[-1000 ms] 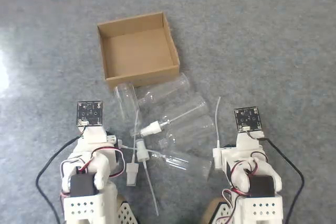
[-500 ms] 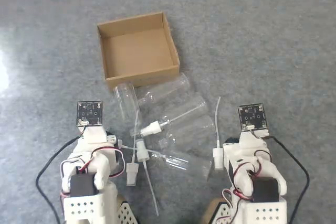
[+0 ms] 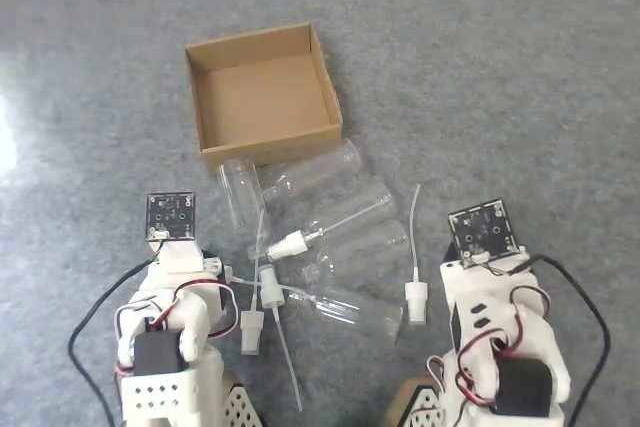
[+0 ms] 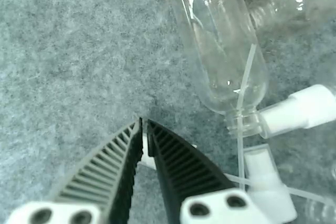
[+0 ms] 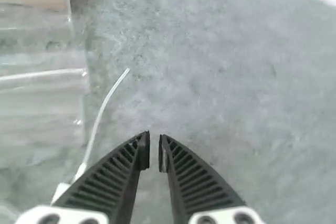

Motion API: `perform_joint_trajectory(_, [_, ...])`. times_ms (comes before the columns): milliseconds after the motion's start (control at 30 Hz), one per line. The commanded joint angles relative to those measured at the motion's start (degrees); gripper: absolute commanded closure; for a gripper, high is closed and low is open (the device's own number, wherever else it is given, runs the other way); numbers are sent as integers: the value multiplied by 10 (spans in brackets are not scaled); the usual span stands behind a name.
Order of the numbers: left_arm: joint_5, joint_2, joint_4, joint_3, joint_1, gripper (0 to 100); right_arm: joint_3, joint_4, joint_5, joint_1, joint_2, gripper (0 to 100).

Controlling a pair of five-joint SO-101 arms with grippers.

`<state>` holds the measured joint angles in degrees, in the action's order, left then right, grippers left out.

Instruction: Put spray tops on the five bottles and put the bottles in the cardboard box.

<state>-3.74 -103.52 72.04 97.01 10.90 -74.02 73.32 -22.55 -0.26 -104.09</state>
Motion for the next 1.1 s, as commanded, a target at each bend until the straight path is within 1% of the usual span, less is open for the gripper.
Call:
perform_joint_trajectory(0, [4, -9, 4, -5, -1, 987, 35, -33, -51, 20, 1, 991])
perform_joint_trajectory(133, [4, -9, 4, -5, -1, 987, 54, -36, -89, 31, 1, 991])
perform_joint_trajectory(467, [4, -9, 4, -5, -1, 987, 193, -16, -91, 37, 5, 991])
perform_joint_trajectory(800, [4, -9, 4, -5, -1, 987, 278, -16, -91, 36, 10, 991])
perform_joint_trajectory(900, [4, -9, 4, -5, -1, 987, 319, -15, -91, 36, 51, 991])
perform_joint_trajectory(1067, [4, -9, 4, -5, -1, 987, 384, 0, -88, 32, 164, 990])
